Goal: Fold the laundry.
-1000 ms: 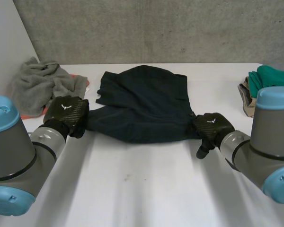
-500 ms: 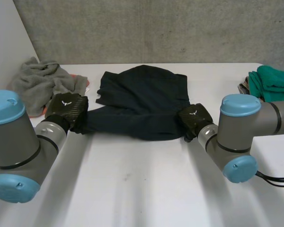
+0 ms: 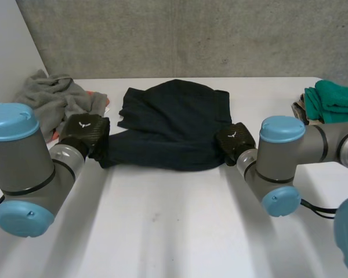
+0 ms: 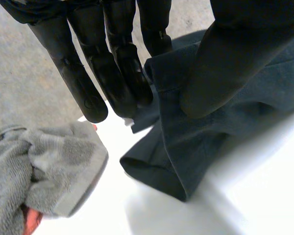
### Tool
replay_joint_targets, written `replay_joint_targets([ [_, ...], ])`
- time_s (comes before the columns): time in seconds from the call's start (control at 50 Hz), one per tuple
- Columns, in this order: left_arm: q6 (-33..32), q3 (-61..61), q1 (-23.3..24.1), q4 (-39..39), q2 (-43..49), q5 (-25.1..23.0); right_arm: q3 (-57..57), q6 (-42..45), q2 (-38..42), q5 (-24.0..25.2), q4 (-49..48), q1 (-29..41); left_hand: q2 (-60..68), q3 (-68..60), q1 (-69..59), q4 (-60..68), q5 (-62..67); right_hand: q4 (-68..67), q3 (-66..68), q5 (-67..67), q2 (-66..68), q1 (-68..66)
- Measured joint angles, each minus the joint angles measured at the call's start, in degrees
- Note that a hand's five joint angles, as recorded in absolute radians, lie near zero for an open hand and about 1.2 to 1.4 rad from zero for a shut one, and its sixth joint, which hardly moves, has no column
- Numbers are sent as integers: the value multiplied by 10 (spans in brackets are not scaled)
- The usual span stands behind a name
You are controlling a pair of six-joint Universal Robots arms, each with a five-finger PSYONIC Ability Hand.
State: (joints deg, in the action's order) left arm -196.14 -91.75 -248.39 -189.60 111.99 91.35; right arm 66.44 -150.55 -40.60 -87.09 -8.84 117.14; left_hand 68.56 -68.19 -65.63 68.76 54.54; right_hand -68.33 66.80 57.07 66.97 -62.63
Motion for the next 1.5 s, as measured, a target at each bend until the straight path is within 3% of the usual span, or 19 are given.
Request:
replay_joint_targets([
  [0.16,-27,-44,8,144,-66,-3,94,43,-150,25,133,-22,0,0,0,0,0,-1,0,2,0,-1],
  [0.28,-109,-122,28,295,-156,-14,198,182,-267,63,329,-69,0,0,0,0,0,-2,0,2,0,-9],
  [0.42,-180,-175,60,377,-216,-26,281,312,-338,97,419,-113,0,0,-9,1,29,-2,17,5,0,-14],
  [0.52,-192,-150,71,359,-209,-22,272,309,-341,114,405,-121,0,0,-9,2,29,-2,17,5,0,-14],
  [0.6,-190,-82,66,284,-153,-11,217,240,-306,117,357,-113,1,-1,-9,2,29,-2,17,5,0,-14],
  [0.68,-185,33,52,173,-44,7,132,134,-241,89,284,-93,1,-1,-9,2,29,-2,17,8,0,-14],
  [0.74,-181,97,47,134,17,23,95,89,-204,61,251,-81,1,-1,-9,2,29,-2,17,10,0,-14],
  [0.84,-152,160,50,168,64,64,90,67,-181,34,224,-71,-3,2,-7,-2,26,-2,17,12,0,-14],
  [0.88,-131,162,54,195,57,73,102,69,-183,35,214,-70,-257,241,266,-245,-206,-2,17,12,0,-14],
  [0.92,-103,154,60,224,38,79,117,73,-189,40,205,-69,-394,388,415,-397,-356,-2,17,12,0,-14],
  [0.98,-63,128,71,258,0,82,138,77,-203,49,195,-70,-472,466,449,-478,-437,-2,17,12,0,-14],
  [1.1,-2,47,101,307,-84,76,174,75,-235,67,187,-74,-475,470,449,-483,-443,-2,17,12,0,-14],
  [1.2,10,-6,119,314,-105,74,197,72,-257,80,184,-79,-475,470,449,-482,-443,-2,17,12,0,-14],
  [1.42,3,-15,121,259,-17,82,232,70,-290,97,176,-94,-420,414,388,-421,-378,-2,17,12,0,-14],
  [1.5,4,1,126,251,17,79,238,71,-295,101,169,-98,-288,285,239,-288,-248,-2,17,12,0,-14],
])
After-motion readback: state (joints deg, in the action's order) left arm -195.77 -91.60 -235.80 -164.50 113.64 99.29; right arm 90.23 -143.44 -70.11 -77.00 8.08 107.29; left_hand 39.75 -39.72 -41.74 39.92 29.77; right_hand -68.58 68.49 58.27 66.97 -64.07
